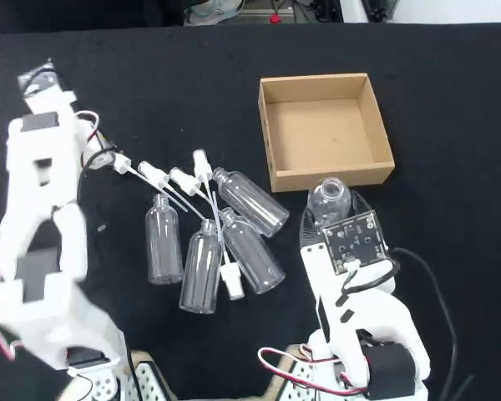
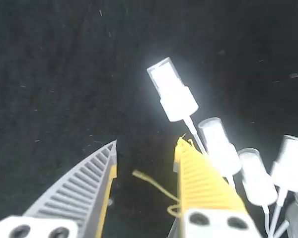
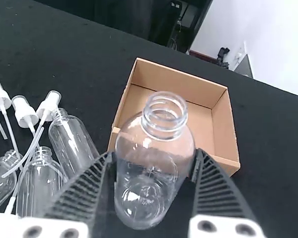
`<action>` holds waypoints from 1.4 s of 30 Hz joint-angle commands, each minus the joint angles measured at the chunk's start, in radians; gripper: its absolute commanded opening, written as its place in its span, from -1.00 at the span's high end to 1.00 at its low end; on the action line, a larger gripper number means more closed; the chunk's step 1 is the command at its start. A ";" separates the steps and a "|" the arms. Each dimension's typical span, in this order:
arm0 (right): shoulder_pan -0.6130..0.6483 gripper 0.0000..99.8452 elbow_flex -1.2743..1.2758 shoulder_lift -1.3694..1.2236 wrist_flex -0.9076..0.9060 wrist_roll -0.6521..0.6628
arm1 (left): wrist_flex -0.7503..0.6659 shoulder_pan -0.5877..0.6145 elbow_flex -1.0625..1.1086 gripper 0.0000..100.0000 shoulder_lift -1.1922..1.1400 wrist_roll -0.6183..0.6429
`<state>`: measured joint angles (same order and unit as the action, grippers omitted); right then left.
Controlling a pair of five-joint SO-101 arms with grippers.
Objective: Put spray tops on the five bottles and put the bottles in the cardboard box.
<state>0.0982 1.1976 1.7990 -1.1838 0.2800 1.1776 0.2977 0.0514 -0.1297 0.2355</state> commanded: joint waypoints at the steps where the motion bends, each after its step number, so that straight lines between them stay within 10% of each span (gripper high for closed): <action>1: 0.018 0.71 -0.005 0.054 -0.005 -0.006 | 0.158 -0.050 -0.355 0.56 -0.238 0.017; 19: 0.020 0.71 -0.001 0.054 -0.008 -0.002 | 0.582 -0.018 -1.362 0.48 -0.953 0.245; 42: 0.032 0.71 0.001 0.054 0.008 -0.006 | 0.585 -0.061 -1.461 0.94 -0.819 0.011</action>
<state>0.0982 1.1976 1.7990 -1.1838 0.2800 1.7469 0.2394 -1.3510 -1.1469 0.2862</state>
